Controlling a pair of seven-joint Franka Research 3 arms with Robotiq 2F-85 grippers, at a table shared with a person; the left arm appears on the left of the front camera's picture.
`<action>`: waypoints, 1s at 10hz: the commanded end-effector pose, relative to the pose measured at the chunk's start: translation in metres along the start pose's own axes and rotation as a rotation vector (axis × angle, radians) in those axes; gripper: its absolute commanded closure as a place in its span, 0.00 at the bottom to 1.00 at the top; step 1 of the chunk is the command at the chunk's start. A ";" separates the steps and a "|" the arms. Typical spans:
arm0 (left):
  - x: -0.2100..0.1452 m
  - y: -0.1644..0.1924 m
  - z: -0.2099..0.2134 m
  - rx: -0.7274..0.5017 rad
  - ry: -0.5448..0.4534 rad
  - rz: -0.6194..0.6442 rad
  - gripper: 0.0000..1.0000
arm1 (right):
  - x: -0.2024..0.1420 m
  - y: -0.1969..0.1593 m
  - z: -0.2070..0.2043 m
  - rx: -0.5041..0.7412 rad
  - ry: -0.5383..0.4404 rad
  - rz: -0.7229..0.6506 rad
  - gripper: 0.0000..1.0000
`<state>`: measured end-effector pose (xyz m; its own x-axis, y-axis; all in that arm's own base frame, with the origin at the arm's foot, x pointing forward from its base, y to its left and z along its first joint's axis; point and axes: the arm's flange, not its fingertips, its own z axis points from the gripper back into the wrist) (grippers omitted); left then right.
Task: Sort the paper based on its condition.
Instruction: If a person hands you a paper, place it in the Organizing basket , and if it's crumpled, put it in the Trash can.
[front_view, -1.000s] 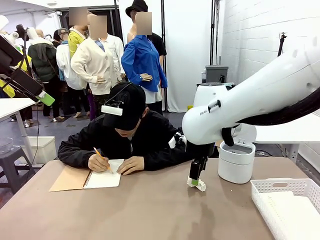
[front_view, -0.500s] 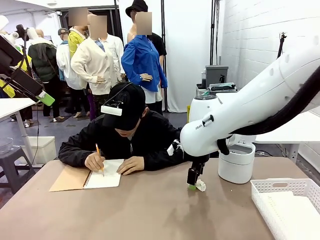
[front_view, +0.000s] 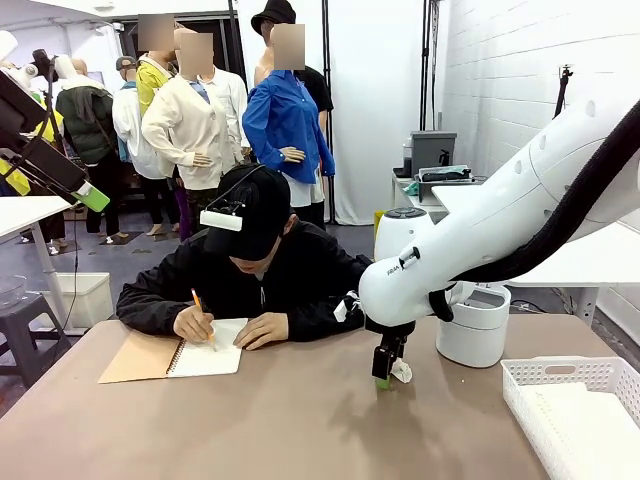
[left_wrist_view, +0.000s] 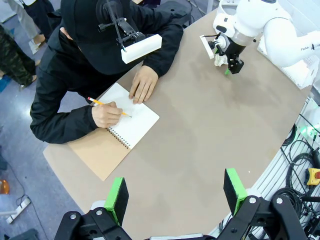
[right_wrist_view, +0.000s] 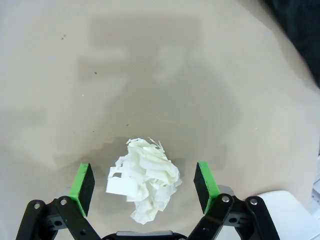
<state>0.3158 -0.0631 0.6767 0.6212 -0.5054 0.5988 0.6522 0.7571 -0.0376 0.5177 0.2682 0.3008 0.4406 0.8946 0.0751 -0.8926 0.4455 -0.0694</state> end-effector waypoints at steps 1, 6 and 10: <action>0.000 0.000 0.000 0.002 -0.005 0.000 0.00 | 0.006 -0.002 -0.007 -0.035 0.025 -0.010 0.00; 0.000 0.000 0.000 0.002 -0.005 0.000 0.00 | 0.005 -0.001 -0.004 -0.003 0.014 0.025 0.79; 0.000 0.000 0.000 0.002 -0.005 0.000 0.00 | 0.001 0.006 0.032 0.053 0.009 -0.061 1.00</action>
<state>0.3158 -0.0631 0.6766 0.6213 -0.5054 0.5988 0.6522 0.7571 -0.0377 0.5159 0.2727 0.3143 0.4549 0.8878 0.0704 -0.8871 0.4587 -0.0519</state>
